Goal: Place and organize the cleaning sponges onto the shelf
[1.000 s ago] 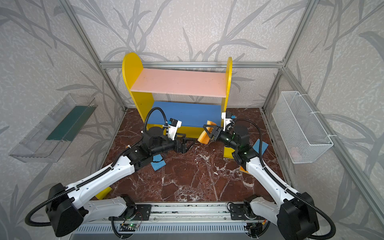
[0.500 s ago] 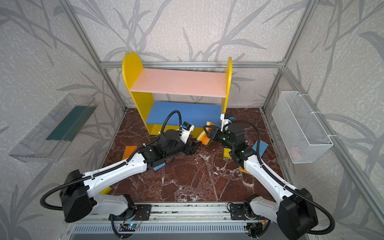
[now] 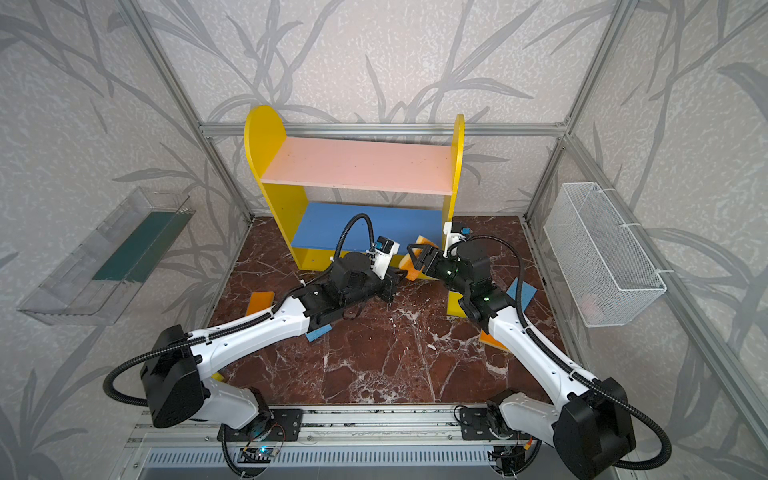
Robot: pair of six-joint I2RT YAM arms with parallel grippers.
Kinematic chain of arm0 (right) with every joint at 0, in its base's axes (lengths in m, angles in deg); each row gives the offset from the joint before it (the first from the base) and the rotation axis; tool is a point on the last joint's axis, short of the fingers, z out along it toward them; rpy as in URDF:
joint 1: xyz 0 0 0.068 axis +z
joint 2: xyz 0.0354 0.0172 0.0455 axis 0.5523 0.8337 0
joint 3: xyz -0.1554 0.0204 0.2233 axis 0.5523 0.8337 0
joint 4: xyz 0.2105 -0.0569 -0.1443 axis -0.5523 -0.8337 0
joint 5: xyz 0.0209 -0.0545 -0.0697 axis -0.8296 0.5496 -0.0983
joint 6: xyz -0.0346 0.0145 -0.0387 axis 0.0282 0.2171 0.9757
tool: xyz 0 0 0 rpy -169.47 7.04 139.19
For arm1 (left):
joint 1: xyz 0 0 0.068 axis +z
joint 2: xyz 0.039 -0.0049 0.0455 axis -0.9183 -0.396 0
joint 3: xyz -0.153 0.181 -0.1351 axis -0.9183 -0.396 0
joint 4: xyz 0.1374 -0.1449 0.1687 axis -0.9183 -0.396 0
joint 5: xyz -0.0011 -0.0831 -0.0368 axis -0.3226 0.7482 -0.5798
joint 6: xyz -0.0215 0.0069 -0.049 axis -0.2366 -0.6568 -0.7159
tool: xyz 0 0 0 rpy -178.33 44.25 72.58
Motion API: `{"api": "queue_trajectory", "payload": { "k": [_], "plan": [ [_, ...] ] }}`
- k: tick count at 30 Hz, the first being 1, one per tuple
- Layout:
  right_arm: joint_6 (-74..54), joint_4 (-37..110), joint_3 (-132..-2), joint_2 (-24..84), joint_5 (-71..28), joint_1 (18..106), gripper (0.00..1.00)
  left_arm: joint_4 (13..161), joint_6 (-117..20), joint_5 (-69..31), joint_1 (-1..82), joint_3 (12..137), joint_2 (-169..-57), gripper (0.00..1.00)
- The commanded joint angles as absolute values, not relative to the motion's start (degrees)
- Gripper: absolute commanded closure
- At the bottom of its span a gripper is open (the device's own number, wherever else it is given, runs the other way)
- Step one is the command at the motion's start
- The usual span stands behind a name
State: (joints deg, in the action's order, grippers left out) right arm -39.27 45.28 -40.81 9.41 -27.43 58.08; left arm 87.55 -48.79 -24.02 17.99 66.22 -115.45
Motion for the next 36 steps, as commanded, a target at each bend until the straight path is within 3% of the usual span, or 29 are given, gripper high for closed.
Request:
{"api": "queue_trajectory", "payload": {
  "k": [1,4,16,36],
  "plan": [
    [-38.1,43.9,-41.6,9.0,-29.6,58.6,0.13,91.9,-51.8,-24.8,18.7,65.3,-114.9,1.0],
    [-37.0,43.0,-41.8,8.3,-30.2,57.8,0.01,95.8,-57.2,-22.3,21.2,61.4,-113.5,1.0],
    [-33.8,36.8,-35.2,-4.8,-29.6,51.2,0.01,109.5,-75.3,-10.0,31.9,54.0,-116.4,1.0],
    [-26.4,28.1,-28.7,-14.3,-24.2,49.9,0.01,107.8,-93.8,1.4,35.6,72.9,-134.8,1.0]
  ]
}}
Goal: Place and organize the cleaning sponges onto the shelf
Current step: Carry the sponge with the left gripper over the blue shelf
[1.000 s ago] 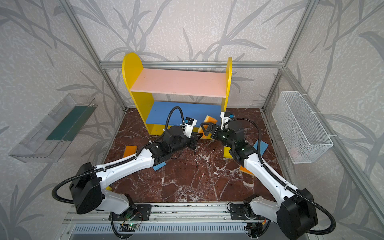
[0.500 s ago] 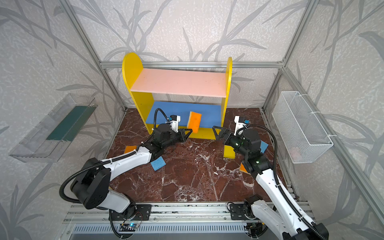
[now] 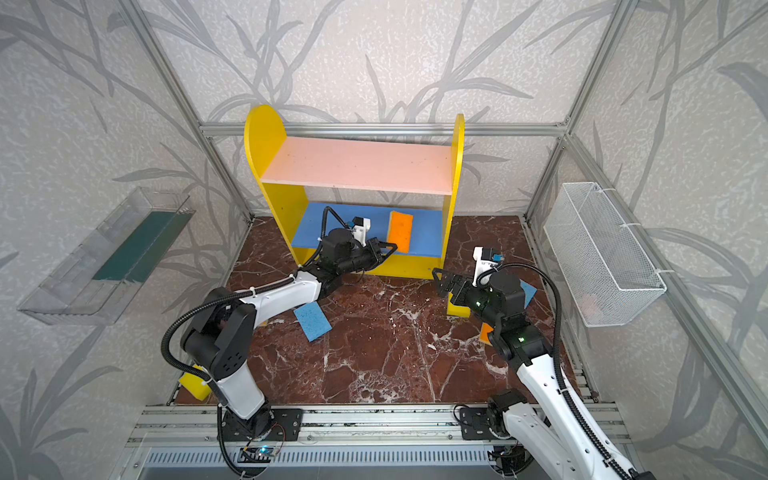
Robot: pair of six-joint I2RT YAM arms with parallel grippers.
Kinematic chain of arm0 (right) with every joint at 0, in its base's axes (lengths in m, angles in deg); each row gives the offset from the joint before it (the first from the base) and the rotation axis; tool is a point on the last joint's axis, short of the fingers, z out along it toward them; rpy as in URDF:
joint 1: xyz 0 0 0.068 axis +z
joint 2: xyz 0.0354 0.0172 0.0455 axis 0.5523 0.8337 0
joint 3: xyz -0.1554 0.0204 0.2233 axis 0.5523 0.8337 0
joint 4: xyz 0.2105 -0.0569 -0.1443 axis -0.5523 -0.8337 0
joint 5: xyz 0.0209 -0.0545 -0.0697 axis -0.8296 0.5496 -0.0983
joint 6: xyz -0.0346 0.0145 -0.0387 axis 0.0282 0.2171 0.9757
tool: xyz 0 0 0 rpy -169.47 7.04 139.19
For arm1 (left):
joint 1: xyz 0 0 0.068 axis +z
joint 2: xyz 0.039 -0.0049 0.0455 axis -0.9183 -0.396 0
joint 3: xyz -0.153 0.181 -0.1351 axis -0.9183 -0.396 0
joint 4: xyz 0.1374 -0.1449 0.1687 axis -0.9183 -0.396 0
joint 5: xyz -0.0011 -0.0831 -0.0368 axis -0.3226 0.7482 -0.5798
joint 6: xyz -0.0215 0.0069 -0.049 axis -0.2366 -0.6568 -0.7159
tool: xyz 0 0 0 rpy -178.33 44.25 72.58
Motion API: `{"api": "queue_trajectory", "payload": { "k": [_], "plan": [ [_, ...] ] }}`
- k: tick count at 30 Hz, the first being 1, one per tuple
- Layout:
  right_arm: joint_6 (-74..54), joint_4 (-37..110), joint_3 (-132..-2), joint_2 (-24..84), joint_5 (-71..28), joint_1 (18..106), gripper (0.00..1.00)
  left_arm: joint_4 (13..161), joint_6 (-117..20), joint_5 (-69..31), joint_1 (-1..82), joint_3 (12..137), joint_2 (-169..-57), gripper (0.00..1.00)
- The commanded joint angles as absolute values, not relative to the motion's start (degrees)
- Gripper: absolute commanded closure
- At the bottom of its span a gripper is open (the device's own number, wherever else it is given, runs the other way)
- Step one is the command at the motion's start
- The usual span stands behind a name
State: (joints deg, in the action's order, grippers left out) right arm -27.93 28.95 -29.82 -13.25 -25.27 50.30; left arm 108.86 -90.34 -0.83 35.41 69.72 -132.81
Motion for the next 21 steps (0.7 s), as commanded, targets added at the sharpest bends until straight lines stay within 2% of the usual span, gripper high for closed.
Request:
{"api": "queue_trajectory", "payload": {
  "k": [1,21],
  "plan": [
    [-26.2,28.0,-28.2,-14.4,-24.3,49.7,0.01,107.3,-94.2,1.5,35.5,74.1,-135.7,1.0],
    [-24.3,28.7,-19.3,-17.9,-24.0,48.3,0.01,104.2,-100.2,1.1,32.2,92.5,-151.5,1.0]
  ]
}}
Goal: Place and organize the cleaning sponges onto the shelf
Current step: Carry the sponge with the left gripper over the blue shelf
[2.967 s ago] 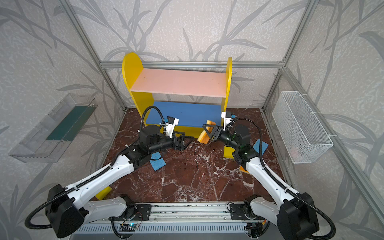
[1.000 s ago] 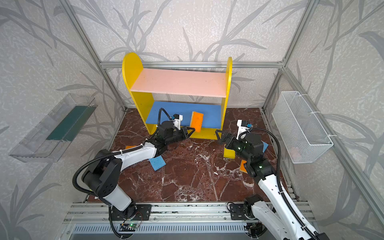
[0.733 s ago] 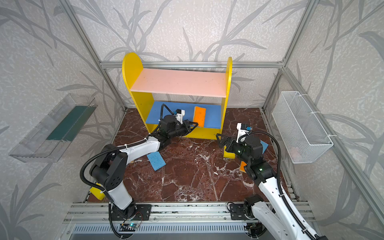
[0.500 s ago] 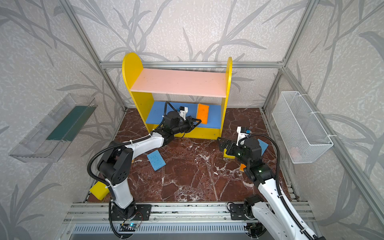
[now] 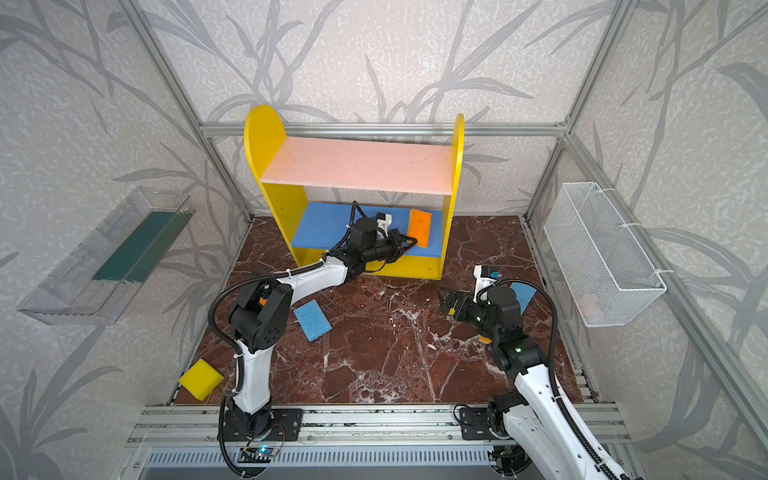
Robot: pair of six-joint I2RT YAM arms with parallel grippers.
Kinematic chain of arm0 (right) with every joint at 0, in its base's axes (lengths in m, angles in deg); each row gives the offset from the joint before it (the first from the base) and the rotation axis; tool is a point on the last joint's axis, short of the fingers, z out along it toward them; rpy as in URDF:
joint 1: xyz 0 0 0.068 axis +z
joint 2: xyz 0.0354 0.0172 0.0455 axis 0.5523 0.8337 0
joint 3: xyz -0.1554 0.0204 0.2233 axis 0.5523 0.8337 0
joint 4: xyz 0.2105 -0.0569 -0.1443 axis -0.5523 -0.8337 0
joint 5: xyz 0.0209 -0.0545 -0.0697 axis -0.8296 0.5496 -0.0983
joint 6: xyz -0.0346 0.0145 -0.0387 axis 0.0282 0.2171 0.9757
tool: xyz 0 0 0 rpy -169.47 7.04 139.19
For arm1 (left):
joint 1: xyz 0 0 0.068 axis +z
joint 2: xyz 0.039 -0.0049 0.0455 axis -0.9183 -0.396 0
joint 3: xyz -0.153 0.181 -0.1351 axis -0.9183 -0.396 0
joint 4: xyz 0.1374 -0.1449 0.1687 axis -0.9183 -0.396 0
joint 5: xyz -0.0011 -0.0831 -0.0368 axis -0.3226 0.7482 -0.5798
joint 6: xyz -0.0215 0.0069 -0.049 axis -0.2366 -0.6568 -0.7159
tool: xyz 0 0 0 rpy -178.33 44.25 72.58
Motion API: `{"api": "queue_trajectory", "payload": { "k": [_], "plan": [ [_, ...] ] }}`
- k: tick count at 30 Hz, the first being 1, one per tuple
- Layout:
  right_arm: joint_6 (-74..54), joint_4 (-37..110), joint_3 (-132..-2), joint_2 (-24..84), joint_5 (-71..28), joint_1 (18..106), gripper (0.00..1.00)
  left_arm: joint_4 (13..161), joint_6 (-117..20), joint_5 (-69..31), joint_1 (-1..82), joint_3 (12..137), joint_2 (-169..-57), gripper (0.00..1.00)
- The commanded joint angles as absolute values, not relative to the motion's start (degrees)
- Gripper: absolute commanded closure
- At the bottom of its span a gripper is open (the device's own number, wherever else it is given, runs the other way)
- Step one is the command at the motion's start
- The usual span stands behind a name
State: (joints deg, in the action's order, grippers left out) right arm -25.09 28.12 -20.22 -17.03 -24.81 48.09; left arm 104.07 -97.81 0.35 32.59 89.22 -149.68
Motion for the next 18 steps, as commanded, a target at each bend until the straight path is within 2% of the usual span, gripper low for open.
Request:
{"api": "queue_trajectory", "payload": {
  "k": [1,18],
  "plan": [
    [-24.3,28.6,-19.1,-18.1,-24.0,48.3,0.01,104.1,-100.6,1.1,32.2,93.1,-152.0,1.0],
    [-24.7,28.8,-16.8,-19.8,-23.0,48.4,0.01,105.3,-105.3,1.1,29.9,96.5,-155.9,1.0]
  ]
}}
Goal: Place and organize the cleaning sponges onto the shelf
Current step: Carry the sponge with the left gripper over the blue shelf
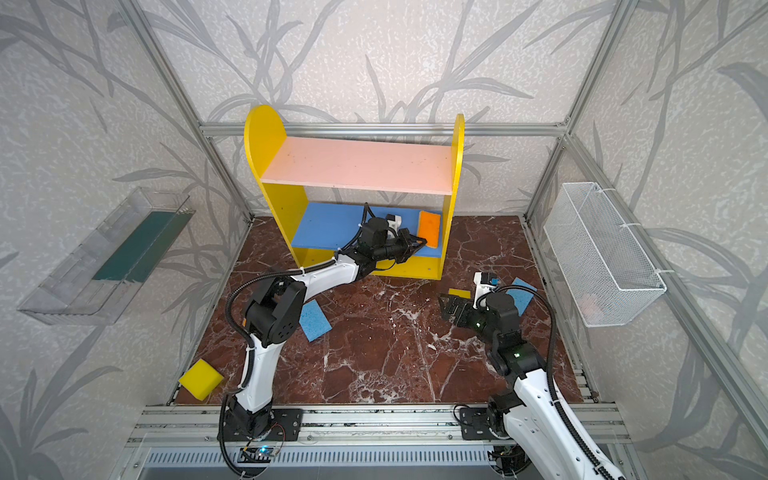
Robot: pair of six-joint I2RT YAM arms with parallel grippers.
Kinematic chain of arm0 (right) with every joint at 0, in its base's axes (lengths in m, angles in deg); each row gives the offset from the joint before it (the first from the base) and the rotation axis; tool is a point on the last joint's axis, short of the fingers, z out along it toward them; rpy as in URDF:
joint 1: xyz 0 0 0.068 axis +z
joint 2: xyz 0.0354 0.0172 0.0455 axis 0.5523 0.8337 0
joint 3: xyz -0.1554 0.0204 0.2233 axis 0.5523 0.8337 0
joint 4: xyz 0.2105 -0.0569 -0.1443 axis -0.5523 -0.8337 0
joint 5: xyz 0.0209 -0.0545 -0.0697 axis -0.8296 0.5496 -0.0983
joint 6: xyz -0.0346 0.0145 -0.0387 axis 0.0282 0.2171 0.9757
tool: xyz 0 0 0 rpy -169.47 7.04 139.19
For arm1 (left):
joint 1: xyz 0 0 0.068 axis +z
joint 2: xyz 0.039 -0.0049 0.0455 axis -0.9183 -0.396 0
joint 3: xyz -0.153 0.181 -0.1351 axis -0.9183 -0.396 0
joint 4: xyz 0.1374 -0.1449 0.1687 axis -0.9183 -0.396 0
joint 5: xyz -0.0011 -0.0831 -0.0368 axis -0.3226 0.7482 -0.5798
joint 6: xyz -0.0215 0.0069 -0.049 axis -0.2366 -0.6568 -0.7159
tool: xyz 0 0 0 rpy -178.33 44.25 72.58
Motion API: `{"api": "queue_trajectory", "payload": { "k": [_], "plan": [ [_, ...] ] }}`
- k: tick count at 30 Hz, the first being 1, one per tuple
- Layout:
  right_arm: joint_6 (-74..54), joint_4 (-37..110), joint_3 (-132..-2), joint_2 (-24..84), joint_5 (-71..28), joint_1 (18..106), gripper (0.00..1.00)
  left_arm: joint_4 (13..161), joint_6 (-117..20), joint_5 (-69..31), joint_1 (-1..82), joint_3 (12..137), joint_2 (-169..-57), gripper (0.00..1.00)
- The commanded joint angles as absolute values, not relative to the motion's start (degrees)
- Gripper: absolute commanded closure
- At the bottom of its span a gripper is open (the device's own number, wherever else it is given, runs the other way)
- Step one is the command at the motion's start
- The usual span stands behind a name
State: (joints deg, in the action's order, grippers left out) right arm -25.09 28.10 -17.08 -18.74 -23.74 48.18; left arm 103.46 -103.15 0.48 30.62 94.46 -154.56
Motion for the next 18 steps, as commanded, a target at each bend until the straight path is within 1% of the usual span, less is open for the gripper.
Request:
{"api": "queue_trajectory", "payload": {
  "k": [1,9,10,11,16,18],
  "plan": [
    [-24.7,28.8,-16.6,-19.9,-22.9,48.4,0.01,105.4,-105.5,1.1,29.6,96.8,-156.0,1.0],
    [-25.4,28.9,-15.4,-21.1,-23.1,48.4,0.01,105.7,-106.7,0.2,27.9,96.6,-156.5,1.0],
    [-25.4,28.9,-15.3,-21.3,-23.1,48.4,0.01,106.2,-107.0,0.0,27.8,96.4,-156.6,0.99],
    [-25.4,28.9,-15.2,-21.4,-23.1,48.4,0.01,106.6,-107.2,0.0,27.7,96.2,-156.8,0.95],
    [-25.2,28.3,-15.1,-22.0,-23.3,48.4,0.01,108.1,-107.5,0.1,27.9,95.1,-156.3,0.65],
    [-25.2,28.3,-15.0,-22.1,-23.2,48.4,0.01,108.2,-107.4,0.1,27.9,94.6,-155.8,0.6]
  ]
}}
